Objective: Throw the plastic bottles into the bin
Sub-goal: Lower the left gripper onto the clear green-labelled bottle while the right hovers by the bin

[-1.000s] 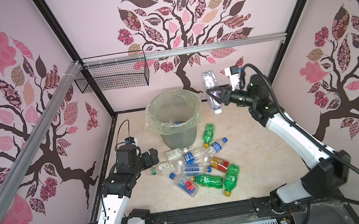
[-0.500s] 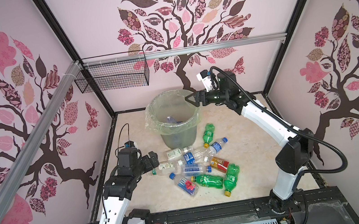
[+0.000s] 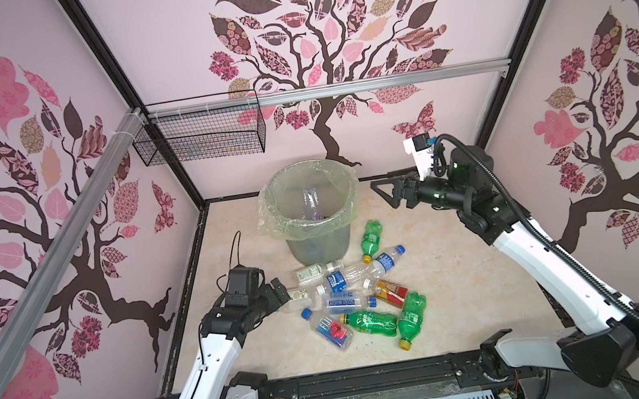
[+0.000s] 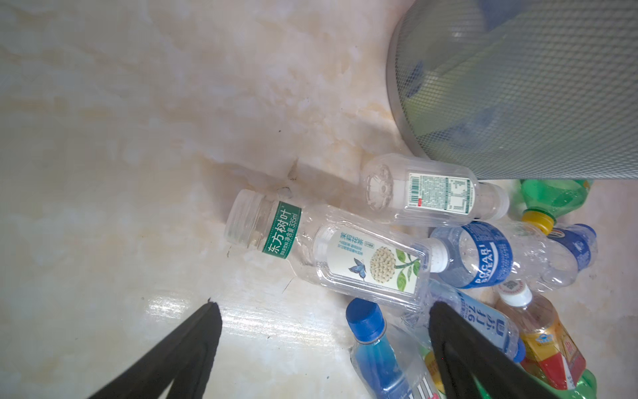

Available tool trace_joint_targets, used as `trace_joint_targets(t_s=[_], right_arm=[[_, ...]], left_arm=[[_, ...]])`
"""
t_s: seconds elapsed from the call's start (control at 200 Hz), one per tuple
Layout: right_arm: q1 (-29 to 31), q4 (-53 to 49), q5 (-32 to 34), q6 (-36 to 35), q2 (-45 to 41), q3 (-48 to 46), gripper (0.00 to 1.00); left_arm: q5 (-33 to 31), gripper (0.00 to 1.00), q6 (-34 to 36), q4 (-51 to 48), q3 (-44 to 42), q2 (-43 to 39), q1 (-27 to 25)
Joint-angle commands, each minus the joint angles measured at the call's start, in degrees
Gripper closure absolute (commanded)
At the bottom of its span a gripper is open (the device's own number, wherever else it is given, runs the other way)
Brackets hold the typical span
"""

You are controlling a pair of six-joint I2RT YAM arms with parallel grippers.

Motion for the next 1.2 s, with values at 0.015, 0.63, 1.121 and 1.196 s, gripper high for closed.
trace_joint_targets(t_s=[0.015,0.63,1.121,1.196], right_arm=[[-1.91,-0.69,1.29,0.11,-2.83,-6.03,0.08],[-2.48,0.54,0.17,0.33,-6.22,-15.27,0.08],[-2.52,-0.76,1.29,-0.73,-8.61,-18.44,0.08],[-2.47,-0.74,1.21,-0.64,-8.6,-18.64,0.08]], left_arm=[[0.09,0.02,-5.9,3.26,-2.85,-0.65,-0.21],[0.54,0.02,-16.38,13.43,-8.63,7.58,-7.15],[-3.71,0.02,-14.78,18.78,-7.55,14.72,-6.68],[-3.88,0.02,-13.65,18.78,-7.16,15.11,-5.41]])
